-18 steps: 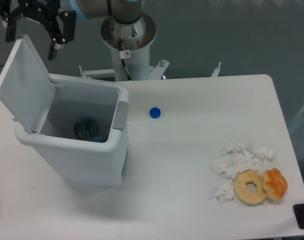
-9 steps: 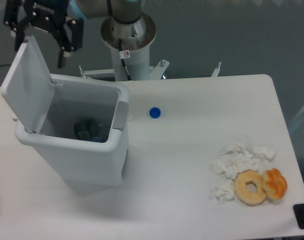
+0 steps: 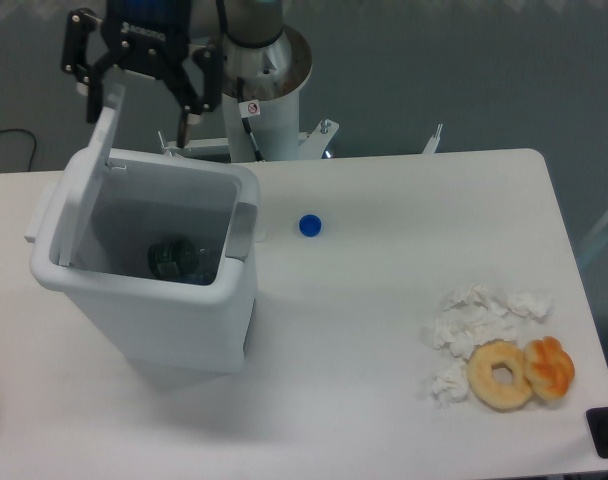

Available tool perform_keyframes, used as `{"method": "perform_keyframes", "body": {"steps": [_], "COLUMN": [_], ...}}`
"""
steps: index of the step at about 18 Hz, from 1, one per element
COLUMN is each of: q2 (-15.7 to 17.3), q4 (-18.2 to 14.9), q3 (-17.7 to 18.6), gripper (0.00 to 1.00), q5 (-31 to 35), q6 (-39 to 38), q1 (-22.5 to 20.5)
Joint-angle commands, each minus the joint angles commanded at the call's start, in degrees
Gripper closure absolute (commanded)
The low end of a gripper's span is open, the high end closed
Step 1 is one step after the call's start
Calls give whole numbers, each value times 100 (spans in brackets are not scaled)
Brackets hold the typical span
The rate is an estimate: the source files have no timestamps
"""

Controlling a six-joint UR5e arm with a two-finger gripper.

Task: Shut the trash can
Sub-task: 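Push the upright lid forward with the gripper to tip it over, then press the lid down onto the trash can rim with the gripper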

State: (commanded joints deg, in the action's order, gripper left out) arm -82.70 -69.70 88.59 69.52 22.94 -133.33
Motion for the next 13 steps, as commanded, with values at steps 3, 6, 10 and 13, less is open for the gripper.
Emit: {"method": "perform_keyframes", "body": {"steps": [3, 6, 10, 13], "q2": [-105, -219, -386, -474], "q4": [9, 9, 44, 105], "q3": [9, 0, 0, 0], "gripper": [0, 0, 0, 0], "q5": [0, 9, 44, 88], "q6": [0, 0, 9, 44], "q1": [-53, -53, -62, -210]}}
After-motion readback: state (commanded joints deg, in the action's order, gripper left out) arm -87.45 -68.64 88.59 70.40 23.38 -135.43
